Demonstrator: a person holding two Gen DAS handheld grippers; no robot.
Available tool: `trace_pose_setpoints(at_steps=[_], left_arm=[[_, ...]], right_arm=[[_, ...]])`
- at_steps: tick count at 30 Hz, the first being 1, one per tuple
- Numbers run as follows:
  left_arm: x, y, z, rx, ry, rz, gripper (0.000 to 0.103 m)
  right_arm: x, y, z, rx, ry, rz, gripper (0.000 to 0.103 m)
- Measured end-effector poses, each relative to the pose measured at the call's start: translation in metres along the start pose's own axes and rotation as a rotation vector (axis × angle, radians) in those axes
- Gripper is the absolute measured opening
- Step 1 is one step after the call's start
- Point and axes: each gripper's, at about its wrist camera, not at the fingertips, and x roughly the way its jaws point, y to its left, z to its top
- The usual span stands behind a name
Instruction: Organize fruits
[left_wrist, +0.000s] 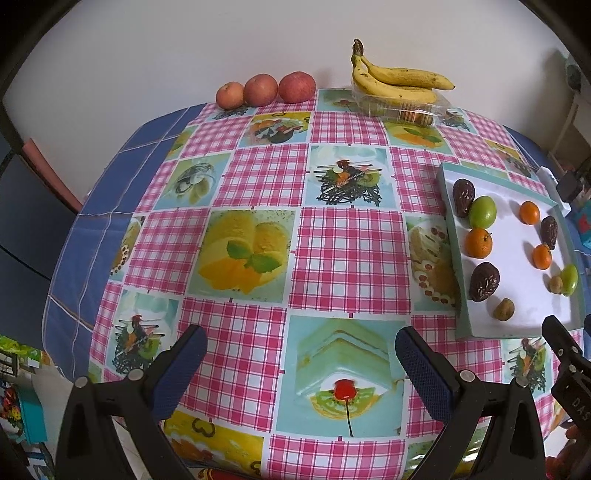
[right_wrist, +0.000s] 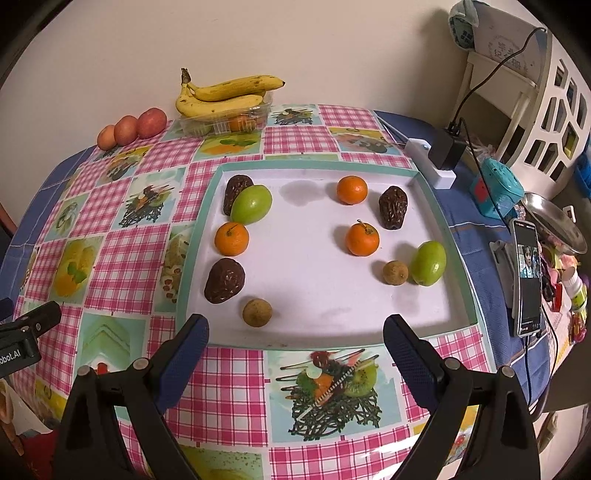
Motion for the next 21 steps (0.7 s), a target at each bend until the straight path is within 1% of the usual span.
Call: trace_pose_setpoints(at_steps=[21], left_arm=[[0.0025, 0.0003, 0.0001, -0.007, 0.013, -0.002, 0.103]], right_arm=[[0.0004, -0.0001, 0.0004, 0.007, 0.003, 0.003, 0.096]])
